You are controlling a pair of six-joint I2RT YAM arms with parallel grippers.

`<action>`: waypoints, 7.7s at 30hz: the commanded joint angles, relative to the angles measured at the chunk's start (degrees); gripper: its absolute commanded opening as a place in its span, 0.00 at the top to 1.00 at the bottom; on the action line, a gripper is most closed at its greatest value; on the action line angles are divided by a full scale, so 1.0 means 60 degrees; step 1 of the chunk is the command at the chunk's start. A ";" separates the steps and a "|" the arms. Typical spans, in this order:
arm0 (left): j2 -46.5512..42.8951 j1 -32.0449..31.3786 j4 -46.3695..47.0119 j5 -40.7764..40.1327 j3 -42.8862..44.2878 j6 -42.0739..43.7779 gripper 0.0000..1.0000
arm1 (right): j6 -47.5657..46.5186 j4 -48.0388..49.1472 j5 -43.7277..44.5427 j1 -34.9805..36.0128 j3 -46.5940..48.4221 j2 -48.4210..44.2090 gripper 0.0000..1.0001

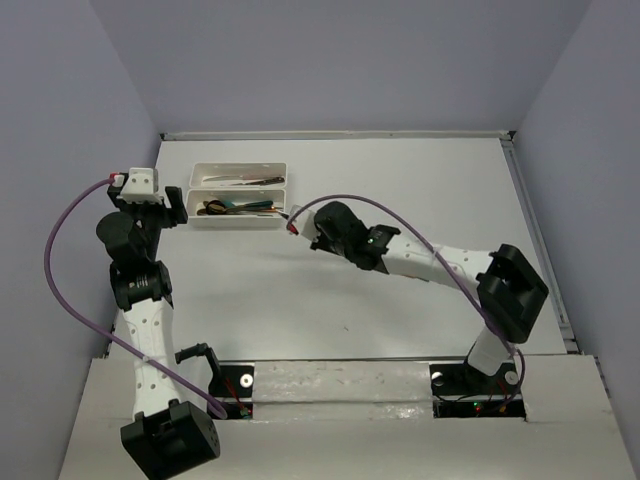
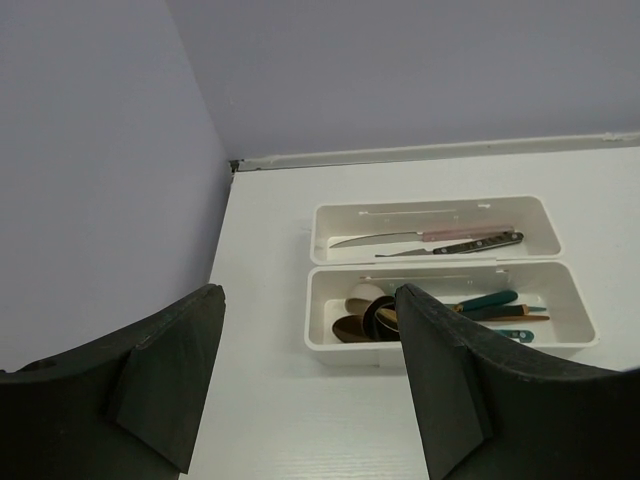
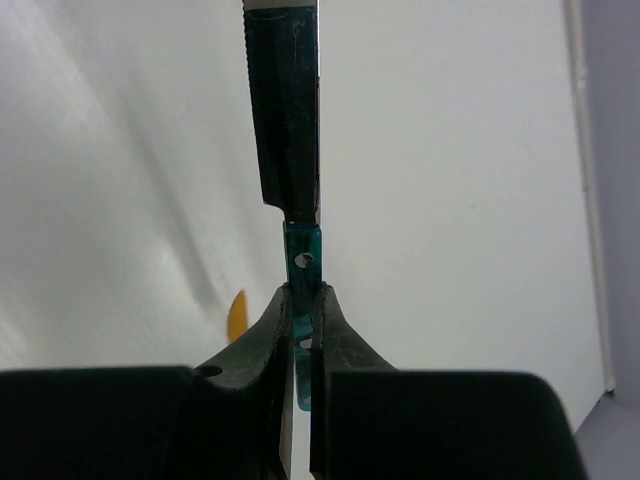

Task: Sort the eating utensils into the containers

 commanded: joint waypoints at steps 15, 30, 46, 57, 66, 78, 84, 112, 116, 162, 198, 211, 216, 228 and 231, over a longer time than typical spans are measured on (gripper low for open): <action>-0.0188 0.0196 0.0439 -0.0950 0.0038 -0.0140 0.19 | -0.4196 0.2866 -0.0266 -0.0208 1.3432 0.9454 1.00; -0.0013 0.0357 0.0395 -0.0627 0.0082 -0.0169 0.19 | -0.2480 0.3131 -0.1209 -0.0691 1.4176 1.1080 1.00; 0.0032 0.0357 0.0336 -0.0437 0.0111 -0.0169 0.19 | -0.1499 0.3073 -0.1194 -0.0867 1.3913 1.1125 0.72; -0.0041 0.0357 0.0321 -0.0437 0.0097 -0.0155 0.19 | -0.1075 0.2956 -0.1092 -0.0867 1.2919 0.9853 0.59; -0.0114 0.0357 0.0292 -0.0320 0.0096 -0.0155 0.19 | 0.1882 0.0206 -0.0973 -0.1042 0.8001 0.4334 0.13; -0.0188 0.0357 0.0307 -0.0012 0.0052 -0.0184 0.19 | 0.5694 -0.4618 -0.1353 -0.2888 0.1877 0.0609 0.38; -0.0173 0.0357 0.0321 0.0090 0.0052 -0.0184 0.19 | 0.5562 -0.4471 -0.1795 -0.2888 0.0964 0.0314 0.45; -0.0129 0.0357 0.0292 0.0193 0.0052 -0.0228 0.19 | 0.6016 -0.3695 -0.2351 -0.2888 0.0172 0.1266 0.55; -0.0144 0.0357 0.0307 0.0193 0.0038 -0.0228 0.19 | 0.5943 -0.3607 -0.2234 -0.2888 0.0201 0.1515 0.55; -0.0203 0.0386 0.0277 0.0281 0.0053 -0.0257 0.19 | 0.7921 -0.5365 -0.1458 -0.1335 -0.0400 0.1661 0.81; -0.0335 0.0445 0.0307 -0.1140 0.0184 -0.0287 0.18 | -0.4809 0.2557 0.0713 0.0144 1.3336 0.9204 1.00; -0.0174 0.0577 0.0336 -0.0861 0.0155 -0.0228 0.19 | -0.3492 0.4392 -0.0798 -0.0588 1.3766 1.0963 1.00; -0.0071 0.0620 0.0365 -0.0759 0.0155 -0.0242 0.19 | -0.3110 0.3675 -0.0900 -0.0808 1.3795 1.1168 1.00; 0.0017 0.0621 0.0351 -0.0612 0.0170 -0.0272 0.19 | -0.2729 0.2634 -0.1048 -0.0808 1.3678 1.1285 1.00; 0.0002 0.0635 0.0351 -0.0598 0.0170 -0.0272 0.19 | -0.2568 0.2706 -0.0945 -0.0896 1.3663 1.1286 1.00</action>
